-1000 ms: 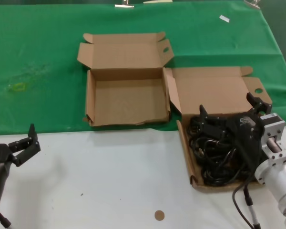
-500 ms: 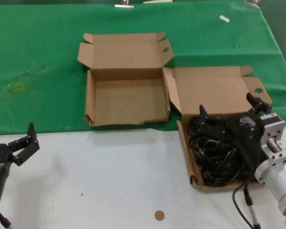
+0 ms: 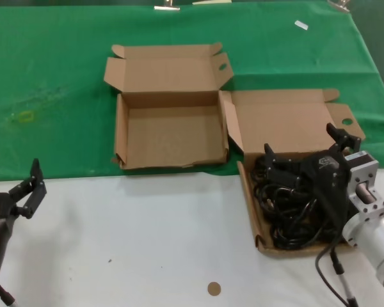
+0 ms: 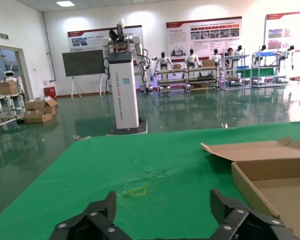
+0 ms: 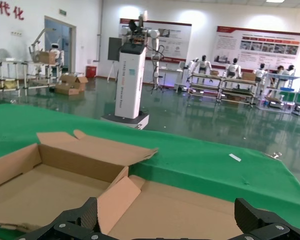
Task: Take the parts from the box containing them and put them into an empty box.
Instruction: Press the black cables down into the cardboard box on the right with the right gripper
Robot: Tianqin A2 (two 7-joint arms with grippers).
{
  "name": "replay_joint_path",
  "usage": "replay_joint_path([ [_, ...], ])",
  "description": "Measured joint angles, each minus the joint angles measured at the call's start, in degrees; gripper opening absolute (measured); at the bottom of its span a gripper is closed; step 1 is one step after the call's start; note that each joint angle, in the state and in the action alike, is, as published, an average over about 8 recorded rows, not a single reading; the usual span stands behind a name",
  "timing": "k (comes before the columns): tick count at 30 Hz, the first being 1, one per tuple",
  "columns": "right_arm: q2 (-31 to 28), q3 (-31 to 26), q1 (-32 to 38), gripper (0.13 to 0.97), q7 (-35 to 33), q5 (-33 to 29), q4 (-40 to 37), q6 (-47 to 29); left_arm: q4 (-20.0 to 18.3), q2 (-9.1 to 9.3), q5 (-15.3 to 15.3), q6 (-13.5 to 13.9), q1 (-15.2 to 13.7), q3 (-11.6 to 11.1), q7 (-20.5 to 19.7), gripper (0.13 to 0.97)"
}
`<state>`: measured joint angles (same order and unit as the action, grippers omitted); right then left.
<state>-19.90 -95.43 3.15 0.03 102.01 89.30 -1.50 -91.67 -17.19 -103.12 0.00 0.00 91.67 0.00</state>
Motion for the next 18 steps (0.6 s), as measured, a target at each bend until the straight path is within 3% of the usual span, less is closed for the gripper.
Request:
replay_joint_path([
  [8,-6.17,-4.19,0.58,0.966,0.63,1.10,0.18,1.61,0.00,0.00,0.00,0.00,0.00,0.00,0.00,0.599],
  [14,-13.36,-8.68,1.35,0.966,1.39,2.42,0.44,1.81,0.00,0.00,0.00,0.00,0.00,0.00,0.00,0.430],
  [18,-18.01,-10.77,2.04,0.966,2.43,2.50,0.62,-0.10,0.00,0.00,0.00,0.00,0.00,0.00,0.00,0.367],
])
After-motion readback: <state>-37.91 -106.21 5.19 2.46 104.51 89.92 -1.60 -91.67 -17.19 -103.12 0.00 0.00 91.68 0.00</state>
